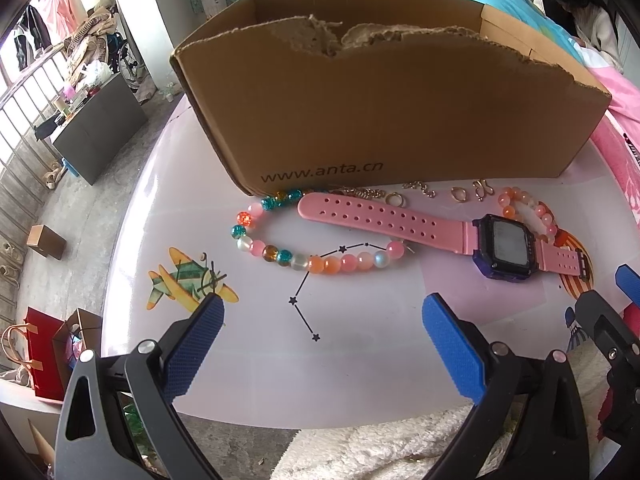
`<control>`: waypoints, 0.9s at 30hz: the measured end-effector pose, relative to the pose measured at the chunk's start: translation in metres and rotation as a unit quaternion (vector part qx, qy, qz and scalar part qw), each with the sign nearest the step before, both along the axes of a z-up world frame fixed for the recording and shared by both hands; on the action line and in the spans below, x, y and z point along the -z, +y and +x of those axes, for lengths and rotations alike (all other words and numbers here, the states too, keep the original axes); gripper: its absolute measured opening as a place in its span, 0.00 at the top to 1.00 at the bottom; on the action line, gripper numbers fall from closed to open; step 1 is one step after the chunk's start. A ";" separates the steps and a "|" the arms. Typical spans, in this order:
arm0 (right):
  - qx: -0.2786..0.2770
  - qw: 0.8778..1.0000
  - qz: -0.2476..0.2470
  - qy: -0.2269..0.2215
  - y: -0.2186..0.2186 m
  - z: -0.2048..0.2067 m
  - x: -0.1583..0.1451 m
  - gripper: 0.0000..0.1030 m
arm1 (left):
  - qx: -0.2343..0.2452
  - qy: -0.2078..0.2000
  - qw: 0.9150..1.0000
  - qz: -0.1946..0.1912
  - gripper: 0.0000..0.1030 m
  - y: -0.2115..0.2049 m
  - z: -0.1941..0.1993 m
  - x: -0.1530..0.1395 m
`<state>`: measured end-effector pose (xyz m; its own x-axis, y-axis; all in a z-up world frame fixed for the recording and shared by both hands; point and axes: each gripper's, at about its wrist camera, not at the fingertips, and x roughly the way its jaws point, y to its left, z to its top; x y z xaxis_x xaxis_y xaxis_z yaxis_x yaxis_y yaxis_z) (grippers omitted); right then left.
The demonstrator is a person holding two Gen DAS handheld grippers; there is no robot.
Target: Organize jewelry
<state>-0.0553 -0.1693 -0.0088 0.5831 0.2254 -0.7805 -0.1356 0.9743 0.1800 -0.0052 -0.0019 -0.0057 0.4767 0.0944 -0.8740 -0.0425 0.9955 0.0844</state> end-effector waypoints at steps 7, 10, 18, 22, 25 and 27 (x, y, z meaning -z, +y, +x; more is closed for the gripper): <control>-0.023 0.999 -0.002 -0.025 0.012 0.000 -0.009 0.07 | 0.011 -0.027 0.999 -0.015 0.05 0.009 -0.002 -0.003; -0.053 0.997 -0.007 -0.049 0.024 -0.001 -0.016 0.11 | 0.017 -0.054 0.998 -0.020 0.06 0.019 -0.003 -0.006; -0.166 0.981 -0.035 -0.089 0.057 0.005 -0.014 0.30 | 0.034 -0.109 0.993 -0.041 0.06 0.040 0.002 -0.009; -0.203 0.974 -0.055 -0.088 0.068 0.018 -0.005 0.45 | 0.047 -0.121 0.990 -0.057 0.12 0.045 0.004 -0.006; -0.217 0.970 -0.072 -0.082 0.073 0.027 0.003 0.48 | 0.057 -0.128 0.988 -0.071 0.17 0.048 0.005 -0.005; -0.230 0.967 -0.081 -0.076 0.075 0.029 0.009 0.48 | 0.068 -0.133 0.986 -0.078 0.20 0.047 0.005 -0.003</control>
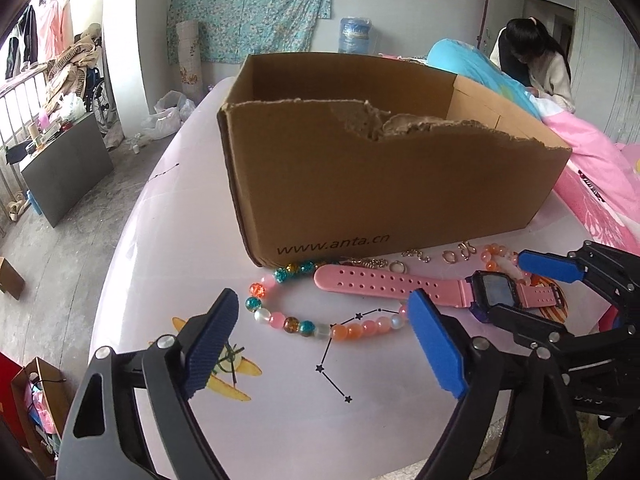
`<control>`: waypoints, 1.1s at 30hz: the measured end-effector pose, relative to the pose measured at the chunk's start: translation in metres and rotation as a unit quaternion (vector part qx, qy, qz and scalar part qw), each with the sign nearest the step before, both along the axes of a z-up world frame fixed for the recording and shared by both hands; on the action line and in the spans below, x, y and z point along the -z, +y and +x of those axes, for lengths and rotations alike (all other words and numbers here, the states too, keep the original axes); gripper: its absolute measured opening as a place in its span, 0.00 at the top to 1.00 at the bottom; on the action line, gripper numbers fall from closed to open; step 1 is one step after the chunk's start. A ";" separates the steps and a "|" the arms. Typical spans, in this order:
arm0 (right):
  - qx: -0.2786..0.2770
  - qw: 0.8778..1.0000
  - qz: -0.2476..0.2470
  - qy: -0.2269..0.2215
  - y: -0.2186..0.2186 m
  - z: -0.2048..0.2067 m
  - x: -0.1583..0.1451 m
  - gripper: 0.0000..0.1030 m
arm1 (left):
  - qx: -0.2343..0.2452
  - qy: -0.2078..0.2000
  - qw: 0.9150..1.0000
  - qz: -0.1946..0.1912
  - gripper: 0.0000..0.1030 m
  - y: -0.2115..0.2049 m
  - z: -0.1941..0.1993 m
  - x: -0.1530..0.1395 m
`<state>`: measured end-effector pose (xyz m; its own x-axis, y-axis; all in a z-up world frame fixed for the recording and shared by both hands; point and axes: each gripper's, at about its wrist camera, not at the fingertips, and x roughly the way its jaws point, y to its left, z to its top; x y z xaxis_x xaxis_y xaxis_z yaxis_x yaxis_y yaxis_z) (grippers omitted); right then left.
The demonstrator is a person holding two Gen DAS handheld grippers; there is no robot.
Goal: Organize jewelry
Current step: 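Move the right gripper to the pink watch and close on its case, then lift the pink watch off the table with the right gripper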
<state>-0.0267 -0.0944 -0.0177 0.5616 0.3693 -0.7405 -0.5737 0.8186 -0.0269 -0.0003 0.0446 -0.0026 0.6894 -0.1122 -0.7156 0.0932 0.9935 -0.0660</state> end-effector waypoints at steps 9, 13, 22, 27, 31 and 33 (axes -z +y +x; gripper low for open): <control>-0.032 0.998 -0.059 0.004 0.012 -0.001 0.017 0.48 | 0.071 -0.026 0.997 -0.015 0.35 -0.021 -0.004 -0.003; -0.044 0.997 -0.060 0.014 0.013 0.003 0.017 0.53 | 0.095 -0.032 0.995 0.001 0.38 -0.030 -0.008 -0.001; -0.073 0.981 0.066 0.167 -0.031 0.051 0.014 0.53 | 0.162 -0.059 0.979 0.107 0.39 -0.063 -0.014 0.007; -0.086 0.965 0.108 0.223 -0.049 0.071 0.020 0.53 | 0.195 -0.068 0.965 0.164 0.50 -0.081 -0.014 0.017; -0.091 0.961 0.122 0.230 -0.052 0.081 0.021 0.53 | 0.215 -0.052 0.959 0.179 0.71 -0.089 -0.008 0.030; -0.084 0.961 0.129 0.229 -0.059 0.086 0.021 0.53 | 0.214 -0.050 0.959 0.177 0.75 -0.089 -0.006 0.030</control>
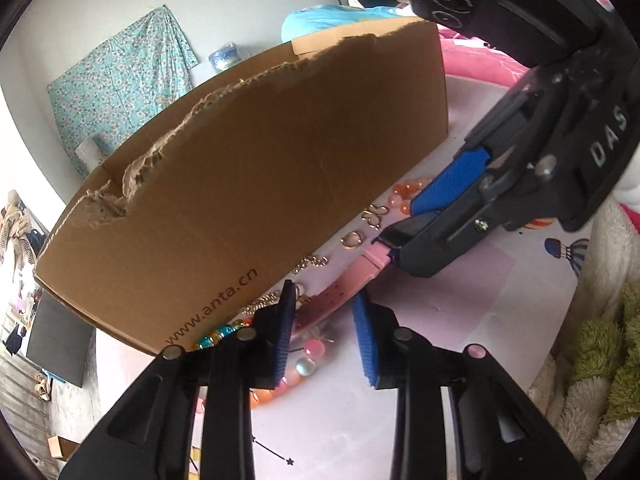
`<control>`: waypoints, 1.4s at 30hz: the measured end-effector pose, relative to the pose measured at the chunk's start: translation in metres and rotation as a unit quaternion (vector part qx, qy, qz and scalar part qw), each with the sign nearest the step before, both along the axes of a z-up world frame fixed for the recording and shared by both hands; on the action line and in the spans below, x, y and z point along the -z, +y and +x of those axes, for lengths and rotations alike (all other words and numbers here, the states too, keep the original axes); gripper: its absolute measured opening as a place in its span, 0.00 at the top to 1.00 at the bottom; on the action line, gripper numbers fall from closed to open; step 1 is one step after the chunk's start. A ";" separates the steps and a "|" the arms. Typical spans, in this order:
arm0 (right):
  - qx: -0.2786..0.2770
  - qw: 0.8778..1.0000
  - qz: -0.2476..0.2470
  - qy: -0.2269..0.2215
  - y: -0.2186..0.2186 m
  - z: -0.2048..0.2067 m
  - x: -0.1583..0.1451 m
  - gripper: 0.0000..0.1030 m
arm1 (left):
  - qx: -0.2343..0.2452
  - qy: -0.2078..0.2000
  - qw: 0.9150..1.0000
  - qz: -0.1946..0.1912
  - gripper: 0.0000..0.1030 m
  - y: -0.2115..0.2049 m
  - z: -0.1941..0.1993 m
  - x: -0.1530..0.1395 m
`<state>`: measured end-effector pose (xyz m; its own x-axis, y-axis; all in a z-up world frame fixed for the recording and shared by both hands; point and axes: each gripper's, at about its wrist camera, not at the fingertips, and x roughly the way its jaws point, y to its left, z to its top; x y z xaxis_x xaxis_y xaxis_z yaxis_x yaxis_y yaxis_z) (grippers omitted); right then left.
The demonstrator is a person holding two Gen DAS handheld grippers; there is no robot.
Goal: Organize jewelry
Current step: 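Lift the pink watch off the table with the right gripper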
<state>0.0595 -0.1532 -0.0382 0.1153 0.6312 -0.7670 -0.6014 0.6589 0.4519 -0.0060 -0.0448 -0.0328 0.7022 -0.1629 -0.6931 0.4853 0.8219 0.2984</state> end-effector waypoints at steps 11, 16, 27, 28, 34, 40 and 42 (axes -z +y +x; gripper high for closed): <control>0.064 0.988 -0.060 -0.128 -0.003 -0.066 -0.016 0.53 | -0.009 0.063 0.993 -0.100 0.89 0.024 0.026 -0.016; 0.088 0.960 -0.129 -0.230 0.015 -0.097 -0.010 0.65 | -0.006 0.077 0.988 -0.134 0.92 0.022 0.028 -0.031; 0.144 0.939 -0.139 -0.279 0.001 -0.131 -0.006 0.97 | 0.000 0.078 0.983 -0.167 0.94 0.016 0.020 -0.071; 0.151 0.939 -0.132 -0.279 -0.005 -0.133 -0.009 0.98 | -0.001 0.077 0.982 -0.171 0.94 0.015 0.019 -0.074; 0.173 0.939 -0.098 -0.281 -0.016 -0.151 -0.017 0.95 | -0.001 0.068 0.981 -0.182 0.94 0.011 0.009 -0.099; 0.180 0.929 -0.086 -0.313 0.005 -0.161 -0.026 0.62 | -0.007 0.065 0.982 -0.175 0.94 0.000 0.001 -0.119; 0.185 0.925 -0.084 -0.322 0.007 -0.164 -0.027 0.62 | -0.009 0.062 0.983 -0.172 0.94 -0.004 -0.002 -0.125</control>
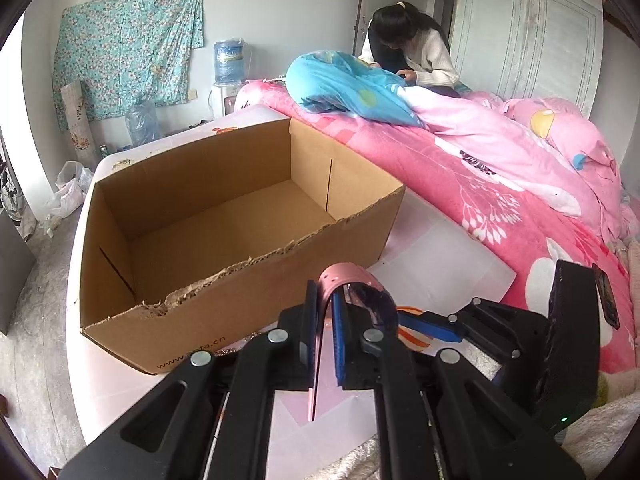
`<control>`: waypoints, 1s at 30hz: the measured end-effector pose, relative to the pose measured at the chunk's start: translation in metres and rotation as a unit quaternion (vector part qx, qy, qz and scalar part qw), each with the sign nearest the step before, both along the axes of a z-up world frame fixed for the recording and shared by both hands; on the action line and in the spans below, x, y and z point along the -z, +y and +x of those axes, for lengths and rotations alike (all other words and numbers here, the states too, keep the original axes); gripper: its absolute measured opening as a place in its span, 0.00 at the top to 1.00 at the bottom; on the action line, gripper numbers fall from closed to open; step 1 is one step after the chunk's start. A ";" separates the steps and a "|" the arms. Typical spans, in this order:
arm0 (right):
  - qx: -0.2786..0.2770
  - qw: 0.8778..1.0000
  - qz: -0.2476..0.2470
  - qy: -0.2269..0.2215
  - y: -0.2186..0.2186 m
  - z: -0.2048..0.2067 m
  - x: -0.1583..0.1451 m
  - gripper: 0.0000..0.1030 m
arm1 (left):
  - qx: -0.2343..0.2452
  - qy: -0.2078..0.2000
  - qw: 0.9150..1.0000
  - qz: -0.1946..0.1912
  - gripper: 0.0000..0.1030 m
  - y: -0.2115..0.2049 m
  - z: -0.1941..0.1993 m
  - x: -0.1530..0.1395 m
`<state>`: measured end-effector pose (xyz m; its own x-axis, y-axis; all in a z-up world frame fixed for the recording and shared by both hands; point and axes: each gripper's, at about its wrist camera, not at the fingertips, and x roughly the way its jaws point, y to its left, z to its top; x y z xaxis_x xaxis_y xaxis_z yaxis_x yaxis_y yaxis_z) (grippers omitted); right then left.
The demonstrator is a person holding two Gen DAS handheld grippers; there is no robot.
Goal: Organize jewelry
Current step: 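Lift the pink watch off the table with the right gripper, then carry the watch over the box, lower it inside, open the right gripper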
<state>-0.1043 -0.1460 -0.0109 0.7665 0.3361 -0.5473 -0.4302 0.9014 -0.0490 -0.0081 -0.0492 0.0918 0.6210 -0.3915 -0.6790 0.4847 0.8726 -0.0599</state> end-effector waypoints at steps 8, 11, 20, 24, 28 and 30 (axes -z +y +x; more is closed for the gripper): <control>0.028 0.999 0.016 -0.020 0.001 0.029 -0.011 0.77 | -0.005 -0.014 1.000 -0.019 0.94 -0.004 -0.007 -0.028; 0.051 0.998 0.038 -0.025 -0.012 0.035 -0.021 0.96 | -0.009 -0.023 0.999 -0.022 0.94 0.000 -0.006 -0.040; -0.058 0.996 0.062 0.023 -0.020 0.105 -0.093 0.97 | -0.059 -0.012 0.997 -0.042 0.94 0.044 0.050 -0.069; -0.118 0.985 0.025 0.123 0.004 0.178 -0.101 0.97 | -0.085 0.006 0.996 -0.004 0.94 0.058 0.099 -0.061; -0.137 0.968 -0.045 0.206 0.038 0.246 -0.087 0.97 | -0.099 0.047 0.993 0.043 0.94 0.065 0.151 -0.030; -0.140 0.956 -0.070 0.247 0.052 0.273 -0.074 0.97 | -0.104 0.078 0.990 0.059 0.94 0.069 0.179 -0.015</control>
